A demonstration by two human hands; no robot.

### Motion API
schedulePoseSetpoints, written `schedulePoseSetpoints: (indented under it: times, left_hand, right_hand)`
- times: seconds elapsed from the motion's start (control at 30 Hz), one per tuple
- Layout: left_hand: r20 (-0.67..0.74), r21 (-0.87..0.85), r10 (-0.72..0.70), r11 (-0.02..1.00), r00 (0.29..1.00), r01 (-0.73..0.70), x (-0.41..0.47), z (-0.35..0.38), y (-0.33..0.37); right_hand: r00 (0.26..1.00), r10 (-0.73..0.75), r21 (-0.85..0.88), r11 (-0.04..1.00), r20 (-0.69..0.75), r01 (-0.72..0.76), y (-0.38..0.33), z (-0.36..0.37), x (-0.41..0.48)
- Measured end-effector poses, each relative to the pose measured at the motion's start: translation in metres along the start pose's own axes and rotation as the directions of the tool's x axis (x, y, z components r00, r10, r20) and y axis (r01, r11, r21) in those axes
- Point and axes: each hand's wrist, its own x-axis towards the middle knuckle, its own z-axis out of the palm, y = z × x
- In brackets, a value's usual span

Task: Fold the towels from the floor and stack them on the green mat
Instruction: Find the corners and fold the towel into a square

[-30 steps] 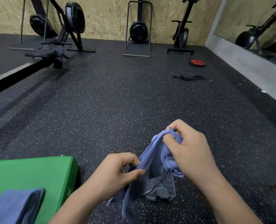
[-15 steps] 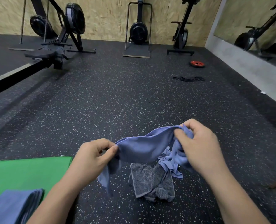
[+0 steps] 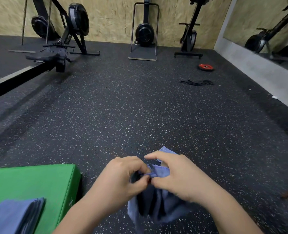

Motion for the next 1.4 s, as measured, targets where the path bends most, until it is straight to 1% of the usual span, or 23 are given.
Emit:
schedulePoseSetpoints:
  times: [0.1, 0.23, 0.33, 0.43, 0.53, 0.63, 0.77, 0.87, 0.9, 0.97, 1.03, 1.1, 1.17, 1.23, 1.33, 1.4]
  left_hand:
    - [-0.003, 0.007, -0.003, 1.000, 1.000, 0.003, -0.002, 0.000, 0.004]
    - [-0.004, 0.066, -0.027, 0.997, 1.000, 0.028, -0.002, -0.002, 0.002]
    - [0.034, 0.105, -0.059, 0.993, 0.998, 0.055, -0.003, 0.001, -0.004]
    - [0.093, 0.144, -0.131, 0.983, 0.987, 0.117, -0.003, 0.006, -0.009]
    - [0.124, 0.149, -0.218, 0.969, 0.968, 0.199, -0.002, 0.003, -0.019]
    - [0.102, 0.135, -0.300, 0.949, 0.949, 0.285, 0.000, -0.009, -0.034]
    - [0.020, 0.144, -0.352, 0.927, 0.936, 0.345, 0.001, -0.024, -0.048]
    - [0.020, 0.115, -0.379, 0.920, 0.925, 0.374, 0.000, -0.033, -0.056]
    - [0.028, 0.077, -0.386, 0.921, 0.922, 0.383, 0.000, -0.035, -0.057]
    - [0.037, -0.060, -0.395, 0.916, 0.918, 0.397, -0.001, -0.040, -0.060]
    - [0.019, -0.137, -0.377, 0.916, 0.926, 0.376, -0.002, -0.044, -0.062]
    - [-0.021, -0.185, -0.339, 0.926, 0.940, 0.330, -0.004, -0.047, -0.062]
    - [-0.072, -0.312, -0.326, 0.905, 0.942, 0.289, -0.005, -0.049, -0.058]
    - [-0.136, -0.431, -0.343, 0.865, 0.929, 0.256, -0.004, -0.050, -0.052]
    - [-0.225, -0.515, -0.351, 0.835, 0.909, 0.195, -0.002, -0.046, -0.045]
    - [-0.275, -0.586, -0.392, 0.792, 0.878, 0.170, 0.001, -0.044, -0.041]
  right_hand:
    - [0.999, -0.006, 0.016, 1.000, 0.046, 0.005, -0.001, -0.001, -0.001]
    - [1.000, -0.013, -0.008, 1.000, 0.016, 0.013, 0.002, 0.002, 0.001]
    - [1.000, -0.024, -0.025, 0.999, -0.006, 0.024, 0.005, 0.003, 0.002]
    - [0.999, -0.038, -0.024, 0.999, -0.035, 0.038, 0.006, 0.002, 0.002]
    - [0.993, -0.038, 0.004, 0.999, -0.112, 0.039, 0.008, -0.003, 0.002]
    - [0.974, -0.024, 0.038, 0.999, -0.223, 0.033, 0.010, -0.012, 0.001]
    - [0.926, -0.001, 0.028, 1.000, -0.377, 0.013, 0.013, -0.024, -0.002]
    - [0.897, 0.051, 0.006, 0.999, -0.439, -0.053, 0.016, -0.029, -0.003]
    - [0.890, 0.069, -0.002, 0.997, -0.451, -0.079, 0.018, -0.030, -0.003]
    - [0.873, 0.102, -0.017, 0.992, -0.478, -0.125, 0.020, -0.032, -0.003]
    - [0.860, 0.151, -0.021, 0.983, -0.487, -0.184, 0.022, -0.034, -0.002]
    - [0.852, 0.203, -0.016, 0.971, -0.483, -0.240, 0.025, -0.036, -0.002]
    - [0.848, 0.232, -0.020, 0.961, -0.476, -0.274, 0.027, -0.036, -0.002]
    - [0.851, 0.245, -0.023, 0.957, -0.465, -0.288, 0.028, -0.036, -0.001]
    - [0.866, 0.251, -0.027, 0.956, -0.432, -0.291, 0.029, -0.034, 0.000]
    - [0.875, 0.247, -0.042, 0.956, -0.415, -0.290, 0.030, -0.033, 0.001]
